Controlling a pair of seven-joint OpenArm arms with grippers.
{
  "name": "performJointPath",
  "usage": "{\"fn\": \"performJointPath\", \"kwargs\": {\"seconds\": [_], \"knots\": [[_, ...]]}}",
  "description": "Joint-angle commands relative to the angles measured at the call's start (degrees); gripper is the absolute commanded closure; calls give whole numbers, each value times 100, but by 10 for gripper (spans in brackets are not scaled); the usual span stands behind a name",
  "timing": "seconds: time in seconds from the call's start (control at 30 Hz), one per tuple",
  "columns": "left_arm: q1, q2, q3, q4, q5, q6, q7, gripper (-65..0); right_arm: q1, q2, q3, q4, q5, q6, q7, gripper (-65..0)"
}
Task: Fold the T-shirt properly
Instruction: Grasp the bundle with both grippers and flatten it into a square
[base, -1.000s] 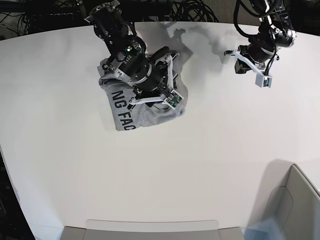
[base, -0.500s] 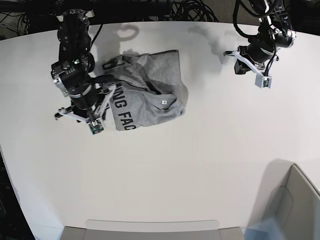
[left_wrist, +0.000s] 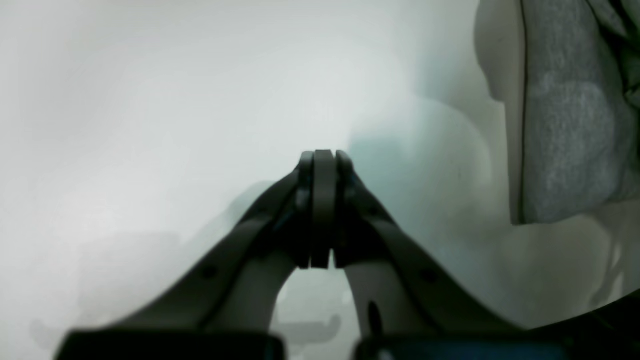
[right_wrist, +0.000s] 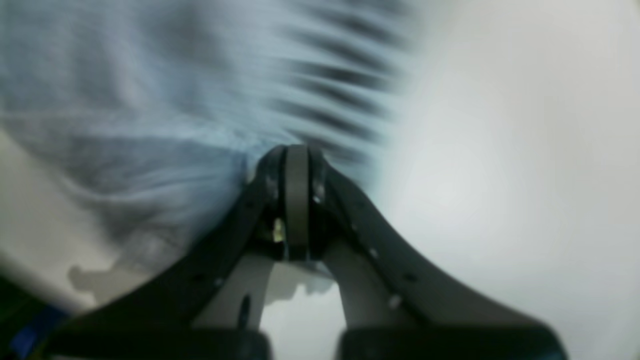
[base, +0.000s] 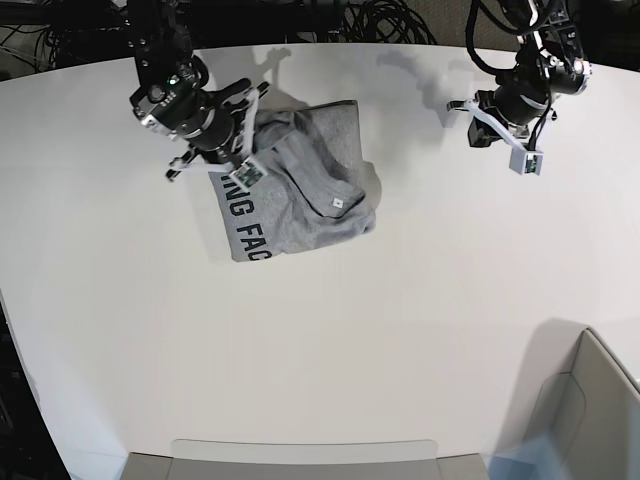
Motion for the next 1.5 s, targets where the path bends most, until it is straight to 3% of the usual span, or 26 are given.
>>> {"fn": "performJointPath", "kwargs": {"seconds": [0.0, 0.2, 0.33, 0.53, 0.73, 0.9, 1.03, 1.1, 1.27, 1.47], "knots": [[-20, -34, -22, 87, -70, -19, -101, 0, 92, 19, -176, 137, 166, 162, 115, 0], [-3, -34, -30, 87, -70, -19, -101, 0, 681, 10, -1187, 146, 825, 294, 124, 0], [15, -34, -30, 87, -70, -19, -101, 0, 883, 10, -1239, 207, 852, 285, 124, 0], [-3, -34, 5, 131, -140, -28, -110, 0, 1006, -34, 264, 190, 896, 285, 124, 0], [-12, -61, 1104, 333, -975, -28, -497, 0, 1173, 107, 1908, -118, 887, 311, 98, 0], [-12, -61, 2009, 386, -993, -28, -795, 0, 936, 406, 2066, -311, 896, 329, 98, 0], [-20, -43, 2695, 324, -967, -28, -822, 0, 742, 415, 2084, -399, 896, 329, 106, 0], [-29, -43, 3047, 219, -764, -28, -822, 0, 672, 415, 2084, -461, 896, 329, 115, 0], [-319, -61, 4110, 17, 422, -19, -1112, 0, 514, 406, 2084, -461, 896, 329, 115, 0], [-680, -43, 4321, -616, 1082, 7, -1138, 0, 461, 406, 2136, -443, 896, 329, 115, 0]]}}
